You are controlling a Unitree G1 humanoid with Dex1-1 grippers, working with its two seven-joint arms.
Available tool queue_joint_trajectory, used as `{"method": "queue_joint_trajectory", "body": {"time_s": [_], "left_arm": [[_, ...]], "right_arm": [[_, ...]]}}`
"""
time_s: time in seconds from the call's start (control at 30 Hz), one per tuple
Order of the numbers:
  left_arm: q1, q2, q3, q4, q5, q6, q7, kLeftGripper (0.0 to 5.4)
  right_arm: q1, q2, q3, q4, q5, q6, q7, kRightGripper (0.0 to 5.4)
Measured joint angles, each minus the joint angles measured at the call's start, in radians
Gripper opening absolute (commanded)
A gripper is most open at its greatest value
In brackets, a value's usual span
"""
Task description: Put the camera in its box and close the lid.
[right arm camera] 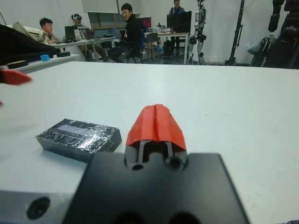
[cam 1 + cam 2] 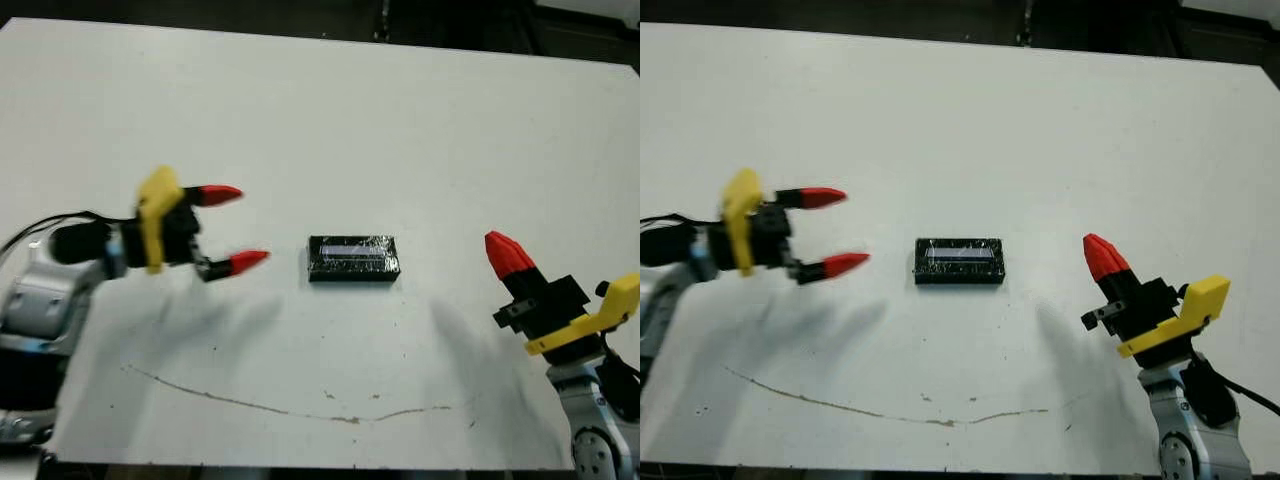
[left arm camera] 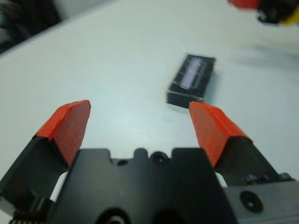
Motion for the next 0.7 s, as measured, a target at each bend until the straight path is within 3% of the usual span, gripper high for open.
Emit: {"method": "queue_joint_trajectory", "body": {"time_s": [0.1, 0.2, 0.33, 0.47, 0.57, 0.7], "left_arm": [[0.079, -0.072, 0.088, -0.085, -0.099, 0.025, 0.125, 5.39], [0.168, -0.215, 0.112, -0.153, -0.12, -0.022, 0.294, 5.15], [0.26, -0.431, 0.069, -0.17, -0.058, -0.232, 0.455, 4.55], [0.304, -0.543, -0.015, -0.143, 0.042, -0.409, 0.527, 3.9], [0.322, -0.576, -0.058, -0.126, 0.084, -0.458, 0.565, 3.5], [0.325, -0.581, -0.078, -0.122, 0.09, -0.469, 0.591, 2.88]], "right_arm": [[0.0, 0.0, 0.0, -0.001, -0.002, 0.0, -0.005, 0.0], [-0.002, 0.002, 0.002, -0.001, -0.004, 0.0, -0.016, 0.0], [-0.006, 0.018, 0.011, -0.007, -0.01, 0.009, -0.065, 0.0], [-0.007, 0.052, 0.032, -0.021, -0.032, 0.027, -0.135, 0.0], [-0.007, 0.065, 0.038, -0.029, -0.045, 0.033, -0.17, 0.0], [-0.006, 0.07, 0.044, -0.049, -0.049, 0.063, -0.203, 0.0]]}}
